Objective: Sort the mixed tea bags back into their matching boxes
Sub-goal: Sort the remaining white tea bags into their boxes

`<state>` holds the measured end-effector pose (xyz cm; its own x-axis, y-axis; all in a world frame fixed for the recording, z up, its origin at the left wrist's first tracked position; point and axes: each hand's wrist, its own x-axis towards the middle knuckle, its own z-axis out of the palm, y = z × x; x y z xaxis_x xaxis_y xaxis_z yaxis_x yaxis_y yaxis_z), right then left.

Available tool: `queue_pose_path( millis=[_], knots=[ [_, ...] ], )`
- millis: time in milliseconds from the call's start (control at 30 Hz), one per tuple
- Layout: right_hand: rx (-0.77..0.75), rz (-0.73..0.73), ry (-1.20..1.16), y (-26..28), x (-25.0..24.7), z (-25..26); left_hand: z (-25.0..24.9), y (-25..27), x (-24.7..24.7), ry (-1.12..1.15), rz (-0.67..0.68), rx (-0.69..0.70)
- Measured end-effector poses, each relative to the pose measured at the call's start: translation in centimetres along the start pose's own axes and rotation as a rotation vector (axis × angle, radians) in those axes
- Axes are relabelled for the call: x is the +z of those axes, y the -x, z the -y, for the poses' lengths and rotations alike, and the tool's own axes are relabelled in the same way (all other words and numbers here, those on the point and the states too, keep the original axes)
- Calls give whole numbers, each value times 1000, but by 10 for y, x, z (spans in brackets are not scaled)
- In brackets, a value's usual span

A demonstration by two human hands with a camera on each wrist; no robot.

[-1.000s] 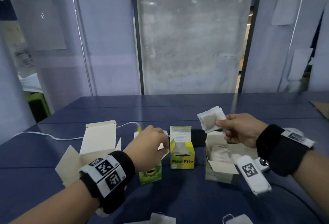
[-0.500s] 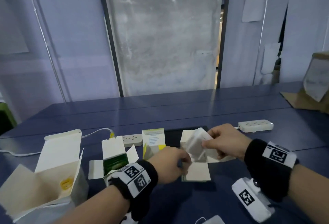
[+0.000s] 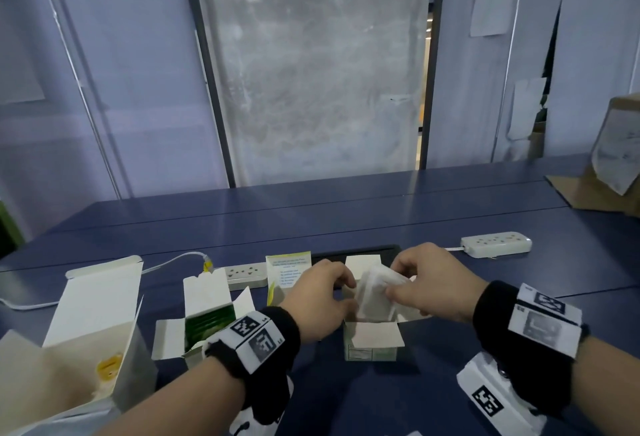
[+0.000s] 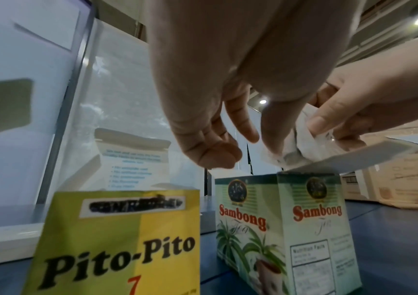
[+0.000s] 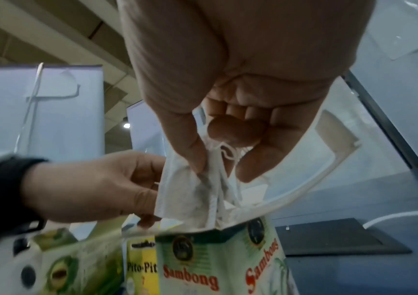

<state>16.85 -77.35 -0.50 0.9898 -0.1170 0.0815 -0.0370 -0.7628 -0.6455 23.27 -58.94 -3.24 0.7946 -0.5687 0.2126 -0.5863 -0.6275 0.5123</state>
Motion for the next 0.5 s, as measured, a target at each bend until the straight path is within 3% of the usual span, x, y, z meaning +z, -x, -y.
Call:
queue_pose_path(
  millis=[100, 300, 500],
  knots=[
    [-77, -10, 162, 2, 4, 0, -3, -3, 3, -129, 44, -18],
    [-145, -90, 246, -1, 2, 1, 4, -8, 8, -108, 107, -22],
    [-203, 38, 420, 6, 9, 3, 6, -11, 12, -75, 93, -47]
  ],
)
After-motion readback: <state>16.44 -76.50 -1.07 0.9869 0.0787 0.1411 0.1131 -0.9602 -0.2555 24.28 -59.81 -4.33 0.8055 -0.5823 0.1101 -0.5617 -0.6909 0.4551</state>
